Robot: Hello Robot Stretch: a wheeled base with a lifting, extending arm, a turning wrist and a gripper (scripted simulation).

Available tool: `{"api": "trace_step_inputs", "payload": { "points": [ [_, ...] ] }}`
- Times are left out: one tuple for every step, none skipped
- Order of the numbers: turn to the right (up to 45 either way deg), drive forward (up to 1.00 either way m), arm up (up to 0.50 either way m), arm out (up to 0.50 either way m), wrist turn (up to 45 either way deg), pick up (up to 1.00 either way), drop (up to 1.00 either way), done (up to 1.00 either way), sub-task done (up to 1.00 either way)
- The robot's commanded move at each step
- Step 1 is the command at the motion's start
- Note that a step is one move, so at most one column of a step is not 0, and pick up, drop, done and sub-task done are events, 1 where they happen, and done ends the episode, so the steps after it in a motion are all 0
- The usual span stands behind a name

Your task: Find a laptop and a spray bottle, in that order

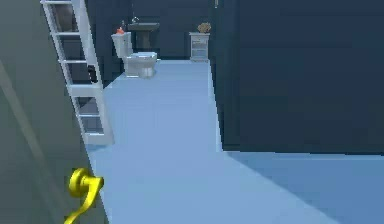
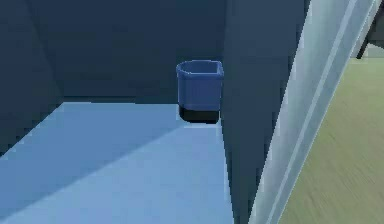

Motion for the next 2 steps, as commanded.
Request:
{"api": "trace_step_inputs", "payload": {
  "points": [
    [0.0,1.0,0.0,0.0,0.0,0.0,0.0,0.0,0.0],
    [3.0,0.0,0.0,0.0,0.0,0.0,0.0,0.0,0.0]
  ]
}}
